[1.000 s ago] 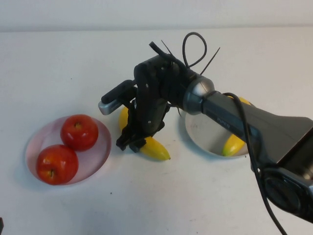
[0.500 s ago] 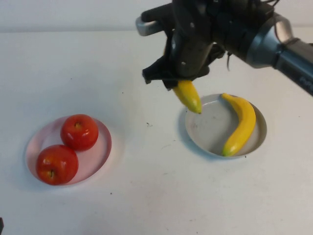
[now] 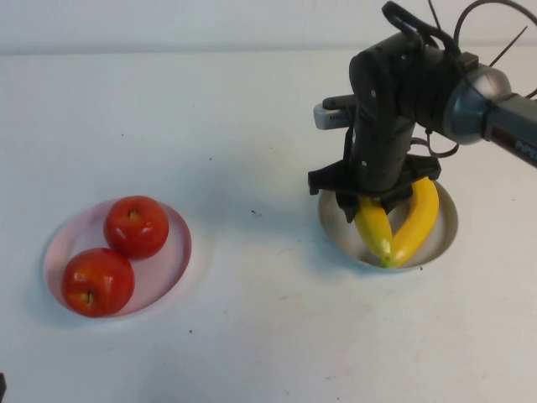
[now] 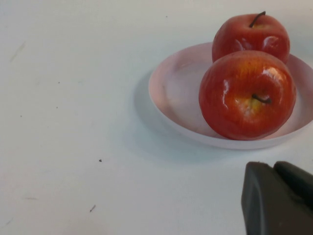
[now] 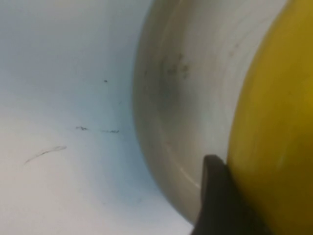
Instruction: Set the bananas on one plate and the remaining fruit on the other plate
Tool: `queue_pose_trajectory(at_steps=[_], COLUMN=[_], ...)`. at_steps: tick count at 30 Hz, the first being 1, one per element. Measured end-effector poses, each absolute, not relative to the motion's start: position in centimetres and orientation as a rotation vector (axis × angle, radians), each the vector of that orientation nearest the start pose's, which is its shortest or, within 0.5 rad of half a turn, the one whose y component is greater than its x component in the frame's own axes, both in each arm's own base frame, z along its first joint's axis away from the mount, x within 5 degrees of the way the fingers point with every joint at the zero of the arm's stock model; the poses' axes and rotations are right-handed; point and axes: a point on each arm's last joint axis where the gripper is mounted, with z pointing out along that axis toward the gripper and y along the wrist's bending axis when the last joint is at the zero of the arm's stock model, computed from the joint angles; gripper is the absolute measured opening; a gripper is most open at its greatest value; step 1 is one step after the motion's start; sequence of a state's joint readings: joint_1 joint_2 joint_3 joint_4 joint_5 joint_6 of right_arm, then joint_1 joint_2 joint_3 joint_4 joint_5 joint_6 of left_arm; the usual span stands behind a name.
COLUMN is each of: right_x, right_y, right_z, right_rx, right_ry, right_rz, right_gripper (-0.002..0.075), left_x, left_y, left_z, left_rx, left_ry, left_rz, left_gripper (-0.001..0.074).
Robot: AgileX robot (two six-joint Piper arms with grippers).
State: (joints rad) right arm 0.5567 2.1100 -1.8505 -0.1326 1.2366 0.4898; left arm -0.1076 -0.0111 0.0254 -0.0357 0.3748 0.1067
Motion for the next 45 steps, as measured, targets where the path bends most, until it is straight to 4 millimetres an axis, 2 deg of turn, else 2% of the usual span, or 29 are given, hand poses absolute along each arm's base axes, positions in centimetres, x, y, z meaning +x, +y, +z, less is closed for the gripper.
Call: queue_pose_trajectory(at_steps=[6,12,15,17,19,23,25,26,29,33,37,39,45], right_x=[38.6,38.7,38.6,38.3,37.4,33.9,31.4,30.1,26.6,22.0,18.2,16.6,14.2], right_y=[22.8,22.8,22.8,22.8,23.0,23.7,23.5,23.3,21.7,19.0,15.7,14.3,12.0], right_z=[21.7,21.3,21.7,23.0,25.1,30.0,32.6,33.8,37.1,40.0,41.1,40.9,40.0], right_rx=[-0.127,-0.126,-0.125,-0.13,-0.161,-0.358,-0.44,-0.468,-0.524,-0.565,-0.562,-0.561,-0.56], right_ry=[2.986,2.994,2.985,2.96,2.913,2.805,2.752,2.728,2.646,2.567,2.521,2.52,2.521], right_rz=[-0.017,-0.02,-0.013,0.005,0.032,0.096,0.144,0.162,0.205,0.243,0.269,0.28,0.266], right_gripper=[0.0312,0.0437,0.0449,0.0439,0.04,0.0206,0.0086,0.0051,0.0005,-0.0011,-0.0014,-0.0015,-0.0015], left_x=[5.2,5.2,5.2,5.2,5.2,5.2,5.2,5.2,5.2,5.2,5.2,5.2,5.2], left_y=[-0.7,-0.7,-0.7,-0.7,-0.7,-0.7,-0.7,-0.7,-0.7,-0.7,-0.7,-0.7,-0.7], left_z=[17.2,17.2,17.2,17.2,17.2,17.2,17.2,17.2,17.2,17.2,17.2,17.2,17.2], left_rx=[0.178,0.178,0.178,0.178,0.178,0.178,0.178,0.178,0.178,0.178,0.178,0.178,0.178], left_ry=[1.864,1.864,1.864,1.864,1.864,1.864,1.864,1.864,1.864,1.864,1.864,1.864,1.864], left_rz=[-0.036,-0.036,-0.036,-0.036,-0.036,-0.036,-0.036,-0.036,-0.036,-0.036,-0.036,-0.036,-0.036], left_gripper=[0.0002,0.0002,0.0002,0.0002,0.0002,0.0002,0.0002,0.0002,0.0002,0.0002,0.0002,0.0002,0.0002])
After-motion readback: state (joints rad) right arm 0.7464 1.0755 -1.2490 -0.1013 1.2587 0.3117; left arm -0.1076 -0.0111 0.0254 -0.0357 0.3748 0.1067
